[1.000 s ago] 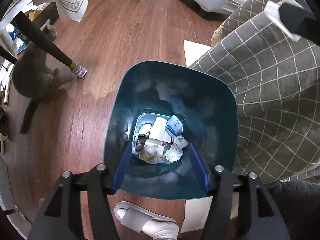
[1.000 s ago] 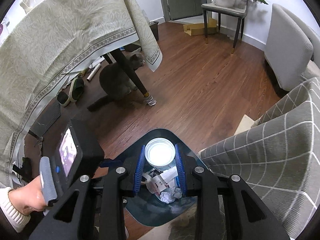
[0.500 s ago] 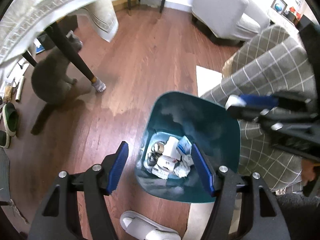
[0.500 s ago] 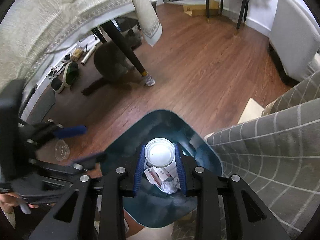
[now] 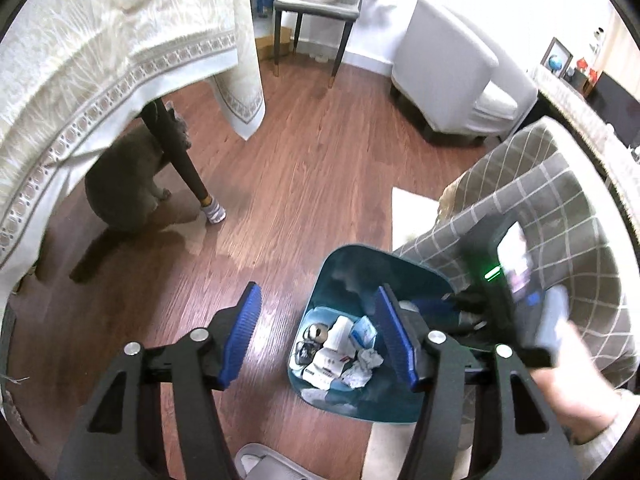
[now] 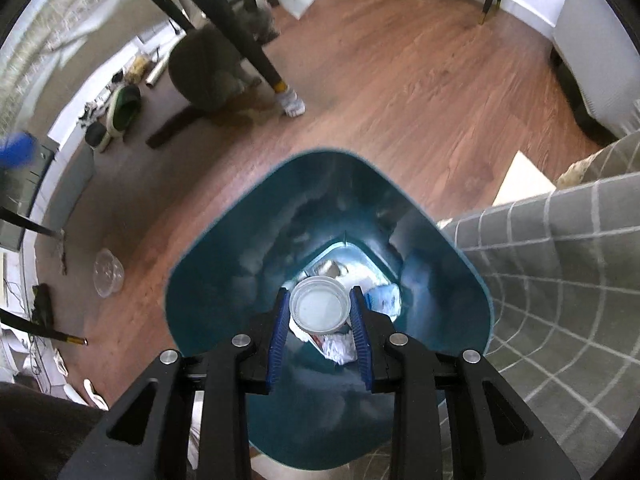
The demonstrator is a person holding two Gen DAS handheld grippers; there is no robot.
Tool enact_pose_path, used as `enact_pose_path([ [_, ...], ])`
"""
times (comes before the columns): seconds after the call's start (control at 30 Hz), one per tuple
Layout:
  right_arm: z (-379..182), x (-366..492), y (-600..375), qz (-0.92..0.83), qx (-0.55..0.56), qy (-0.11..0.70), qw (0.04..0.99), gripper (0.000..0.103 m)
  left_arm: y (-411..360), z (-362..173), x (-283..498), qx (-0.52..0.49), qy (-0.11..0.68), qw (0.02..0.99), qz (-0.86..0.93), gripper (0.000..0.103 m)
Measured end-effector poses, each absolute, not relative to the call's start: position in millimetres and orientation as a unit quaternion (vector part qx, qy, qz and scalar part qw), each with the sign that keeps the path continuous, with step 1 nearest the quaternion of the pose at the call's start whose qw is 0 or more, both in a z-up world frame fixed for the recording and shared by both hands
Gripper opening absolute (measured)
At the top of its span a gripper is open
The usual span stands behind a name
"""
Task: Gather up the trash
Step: 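Lower the bottle cap into the bin and open the right gripper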
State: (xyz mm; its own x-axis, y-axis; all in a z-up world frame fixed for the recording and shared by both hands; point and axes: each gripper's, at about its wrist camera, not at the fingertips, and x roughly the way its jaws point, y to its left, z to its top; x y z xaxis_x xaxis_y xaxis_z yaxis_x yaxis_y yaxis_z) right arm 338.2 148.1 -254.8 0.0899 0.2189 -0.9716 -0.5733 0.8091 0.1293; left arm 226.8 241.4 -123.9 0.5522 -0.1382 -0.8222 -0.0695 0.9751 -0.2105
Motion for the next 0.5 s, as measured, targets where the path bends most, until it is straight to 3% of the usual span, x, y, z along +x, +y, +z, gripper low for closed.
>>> enact_pose_path([
  [0.07, -267, 337, 148, 0.268, -0.155, 0.626, 0.716, 0.03, 242, -115, 226, -0.114, 0.464, 0.878, -0.021, 0.059],
  [0.2, -289, 334, 145, 0.262, -0.167, 0.643, 0.7, 0.031, 238, -102, 225, -0.114, 0.451, 0.885, -0.023, 0.048],
  [0.5, -314, 320, 138, 0.254, -0.218, 0.662, 0.671, 0.031, 230, -82, 224, -0.109, 0.434, 0.894, -0.03, 0.047],
])
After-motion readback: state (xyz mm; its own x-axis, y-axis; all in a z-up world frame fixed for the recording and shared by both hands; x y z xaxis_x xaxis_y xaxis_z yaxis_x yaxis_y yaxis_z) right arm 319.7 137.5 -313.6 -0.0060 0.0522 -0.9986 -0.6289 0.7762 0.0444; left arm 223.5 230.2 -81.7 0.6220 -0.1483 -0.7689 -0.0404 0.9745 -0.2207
